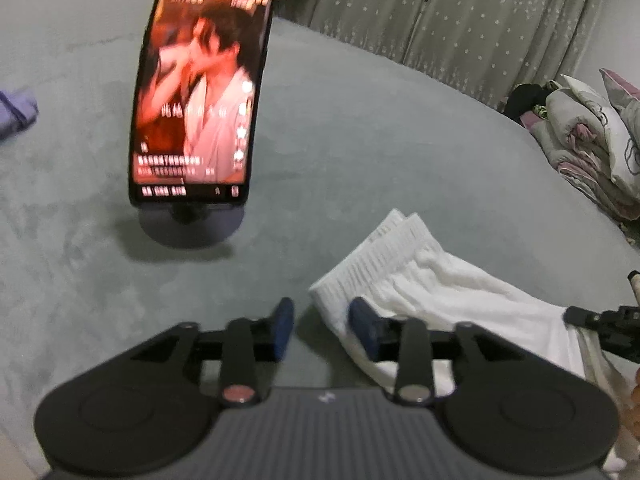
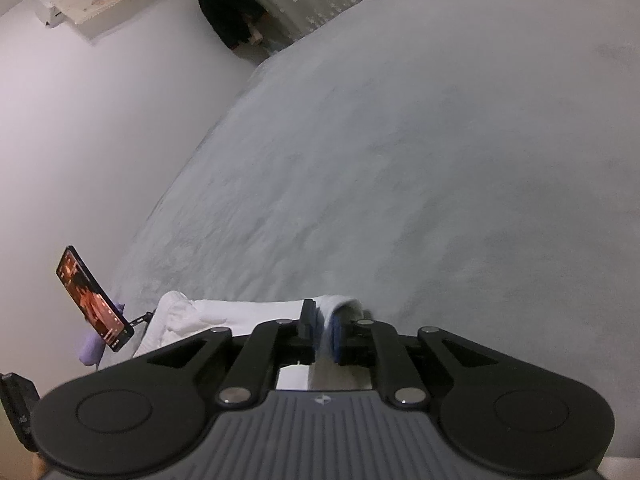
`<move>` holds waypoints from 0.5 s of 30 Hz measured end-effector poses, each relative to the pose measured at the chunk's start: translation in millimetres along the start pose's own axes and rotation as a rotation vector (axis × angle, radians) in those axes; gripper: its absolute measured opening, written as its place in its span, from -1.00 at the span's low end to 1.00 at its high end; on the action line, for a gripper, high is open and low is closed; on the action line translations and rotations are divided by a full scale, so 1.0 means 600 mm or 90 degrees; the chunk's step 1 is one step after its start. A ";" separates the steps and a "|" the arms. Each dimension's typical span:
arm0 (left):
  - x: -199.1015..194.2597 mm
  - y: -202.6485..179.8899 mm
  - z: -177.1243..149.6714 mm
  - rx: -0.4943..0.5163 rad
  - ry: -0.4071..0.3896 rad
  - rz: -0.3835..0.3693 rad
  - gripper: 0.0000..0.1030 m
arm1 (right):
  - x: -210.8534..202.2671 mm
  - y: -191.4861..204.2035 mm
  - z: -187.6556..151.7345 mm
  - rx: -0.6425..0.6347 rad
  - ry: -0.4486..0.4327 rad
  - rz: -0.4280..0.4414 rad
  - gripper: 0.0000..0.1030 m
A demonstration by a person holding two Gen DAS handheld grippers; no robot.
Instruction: Fold clothes
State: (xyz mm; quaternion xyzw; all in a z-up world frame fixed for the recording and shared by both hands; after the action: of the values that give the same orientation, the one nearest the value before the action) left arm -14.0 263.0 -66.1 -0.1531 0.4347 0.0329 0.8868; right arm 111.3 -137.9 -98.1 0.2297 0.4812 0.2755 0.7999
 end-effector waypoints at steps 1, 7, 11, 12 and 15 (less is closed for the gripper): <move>-0.008 -0.002 0.001 0.002 -0.006 0.005 -0.12 | -0.007 0.000 0.000 0.002 -0.005 -0.006 -0.65; -0.037 -0.035 0.014 0.013 -0.030 -0.016 0.06 | -0.061 -0.002 0.000 0.003 -0.034 -0.071 -0.40; -0.037 -0.078 0.015 0.042 -0.027 -0.054 0.16 | -0.099 0.004 0.002 0.006 -0.044 -0.121 -0.40; -0.035 -0.090 0.014 0.052 -0.024 -0.065 0.18 | -0.107 0.006 0.002 0.005 -0.046 -0.135 -0.39; -0.029 -0.129 0.010 0.085 -0.011 -0.098 0.29 | -0.133 0.005 -0.002 0.009 -0.047 -0.176 -0.39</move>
State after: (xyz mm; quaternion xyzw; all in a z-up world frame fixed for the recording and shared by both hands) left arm -5.8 192.5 -30.2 -0.1264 0.4149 -0.0629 0.8988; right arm 79.1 -188.7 -45.3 0.1763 0.4805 0.1505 0.8458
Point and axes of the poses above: each gripper's, at about its wrist camera, not at the fingertips, and x roughly the way its jaws point, y to its left, z to its top, the point moved 3 cm from there along x, roughly the way its jaws point, and after that the axes turned 9 degrees about y, right-handed, at the moved point
